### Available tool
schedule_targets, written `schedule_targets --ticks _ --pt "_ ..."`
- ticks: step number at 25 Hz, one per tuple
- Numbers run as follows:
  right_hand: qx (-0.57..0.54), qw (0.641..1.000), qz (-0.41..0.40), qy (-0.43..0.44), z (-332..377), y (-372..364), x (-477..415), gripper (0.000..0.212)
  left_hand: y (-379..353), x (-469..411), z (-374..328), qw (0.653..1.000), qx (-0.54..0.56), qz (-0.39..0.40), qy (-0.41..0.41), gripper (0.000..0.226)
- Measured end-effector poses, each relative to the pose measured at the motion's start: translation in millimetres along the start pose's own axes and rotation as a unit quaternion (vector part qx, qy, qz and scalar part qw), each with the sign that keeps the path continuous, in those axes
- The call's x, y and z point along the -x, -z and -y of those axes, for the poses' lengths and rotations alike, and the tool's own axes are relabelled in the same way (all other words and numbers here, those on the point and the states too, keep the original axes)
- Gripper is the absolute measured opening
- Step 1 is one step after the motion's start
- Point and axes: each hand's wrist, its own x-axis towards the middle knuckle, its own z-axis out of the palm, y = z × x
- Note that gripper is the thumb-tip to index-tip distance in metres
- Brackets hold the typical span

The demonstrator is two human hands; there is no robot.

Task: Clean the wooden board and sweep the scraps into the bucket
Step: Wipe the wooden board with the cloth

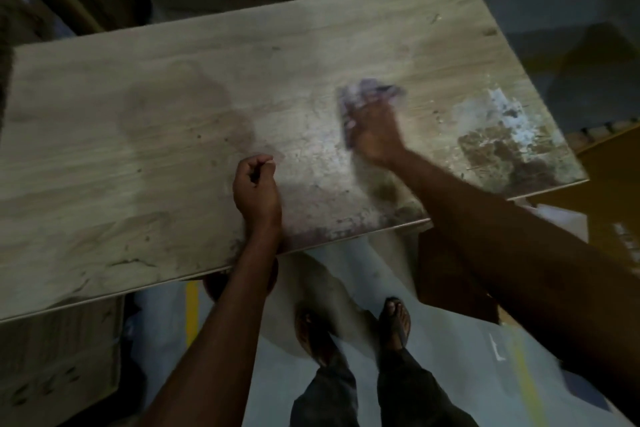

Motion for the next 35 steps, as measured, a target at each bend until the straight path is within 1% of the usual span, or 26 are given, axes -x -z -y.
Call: schedule_targets --ticks 1,3,4,6,8,9,11,12,13,14,16,17,18,19,21,22,23,24,25,27,28,29,31,33,34,35 --pt "-0.013 0.996 0.039 0.078 43.0 -1.5 28.4 0.054 7.6 -4.9 -2.7 1.000 0.008 -0.019 -0.003 0.007" --pt "-0.018 0.965 0.105 0.238 100.6 4.5 114.8 0.053 22.1 -13.2 -9.4 0.998 0.024 -0.062 -0.013 0.008" --pt "-0.025 0.959 0.129 0.252 103.5 8.2 154.7 0.053 27.4 -16.4 -9.2 0.997 0.025 -0.076 -0.013 0.009" --pt "-0.042 0.983 0.108 0.143 56.7 13.6 200.8 0.066 38.5 -17.9 -3.8 0.997 0.021 -0.074 -0.014 0.008" --pt "-0.008 0.996 0.072 -0.057 6.6 28.9 207.6 0.077 43.8 -12.6 2.6 0.999 0.011 -0.053 0.003 0.009" --pt "0.015 0.990 0.047 -0.130 -0.3 32.5 206.5 0.073 42.0 -8.9 6.4 0.999 0.003 -0.045 0.021 0.010" --pt "-0.011 0.985 0.018 -0.173 40.5 27.9 209.8 0.065 35.3 -2.5 11.1 0.998 -0.012 -0.040 0.049 0.009" --pt "-0.057 0.987 0.030 -0.146 78.4 19.0 217.4 0.066 33.3 -3.0 10.1 0.998 -0.004 -0.037 0.060 0.010" --pt "-0.100 0.991 0.058 -0.065 115.0 7.6 222.4 0.063 32.7 -6.8 4.7 0.997 0.020 -0.043 0.062 0.010" --pt "-0.135 0.986 0.090 0.049 148.5 -2.1 222.4 0.057 35.2 -13.0 -3.5 0.995 0.052 -0.057 0.056 0.009" --pt "-0.135 0.947 0.124 0.265 179.9 -19.2 196.0 0.048 47.7 -32.1 -24.7 0.992 0.083 -0.093 0.027 0.007" --pt "-0.128 0.935 0.105 0.314 182.4 -24.2 165.2 0.052 57.2 -43.9 -34.2 0.991 0.081 -0.103 0.009 0.008" --pt "-0.118 0.938 0.087 0.313 178.1 -28.5 130.3 0.058 65.7 -54.0 -41.0 0.991 0.079 -0.106 -0.006 0.011" --pt "-0.101 0.954 0.080 0.271 171.2 -30.3 93.4 0.062 73.5 -61.0 -44.7 0.991 0.076 -0.105 -0.013 0.013" --pt "-0.061 0.990 0.053 0.115 151.9 -34.0 22.6 0.062 86.3 -67.1 -44.7 0.993 0.067 -0.098 -0.011 0.010" --pt "-0.048 0.995 0.054 0.062 151.5 -34.7 2.0 0.061 92.4 -67.6 -42.6 0.994 0.058 -0.095 -0.007 0.009" --pt "-0.045 0.997 0.041 0.043 161.3 -37.3 -4.2 0.060 96.5 -67.4 -39.4 0.994 0.051 -0.093 -0.001 0.008" --pt "-0.062 0.995 0.020 0.072 177.7 -43.5 3.4 0.056 99.3 -68.0 -36.2 0.994 0.050 -0.094 0.005 0.009" --pt "-0.080 0.987 0.012 0.141 198.2 -46.4 29.1 0.053 100.4 -68.9 -34.8 0.993 0.054 -0.100 0.010 0.009" --pt "-0.140 0.936 0.083 0.311 225.1 -42.1 110.9 0.046 98.5 -70.2 -39.0 0.991 0.063 -0.115 0.010 0.012" --pt "-0.162 0.907 0.127 0.368 222.3 -37.1 144.7 0.045 95.4 -70.7 -41.8 0.992 0.061 -0.113 0.004 0.013" --pt "-0.166 0.895 0.157 0.383 208.3 -32.8 162.9 0.049 92.2 -71.8 -43.1 0.993 0.054 -0.105 -0.004 0.011" --pt "-0.155 0.913 0.156 0.344 172.7 -21.9 153.0 0.062 91.2 -74.0 -42.9 0.995 0.042 -0.090 -0.014 0.008" --pt "-0.125 0.961 0.142 0.204 139.1 -17.4 104.7 0.076 91.3 -72.9 -39.9 0.996 0.027 -0.078 -0.018 0.010" --pt "-0.108 0.977 0.133 0.130 123.1 -17.8 71.0 0.084 89.2 -69.7 -36.9 0.997 0.017 -0.073 -0.016 0.010" --pt "-0.086 0.984 0.126 0.090 106.1 -23.2 31.2 0.087 87.6 -66.9 -34.7 0.997 0.004 -0.070 -0.013 0.010"
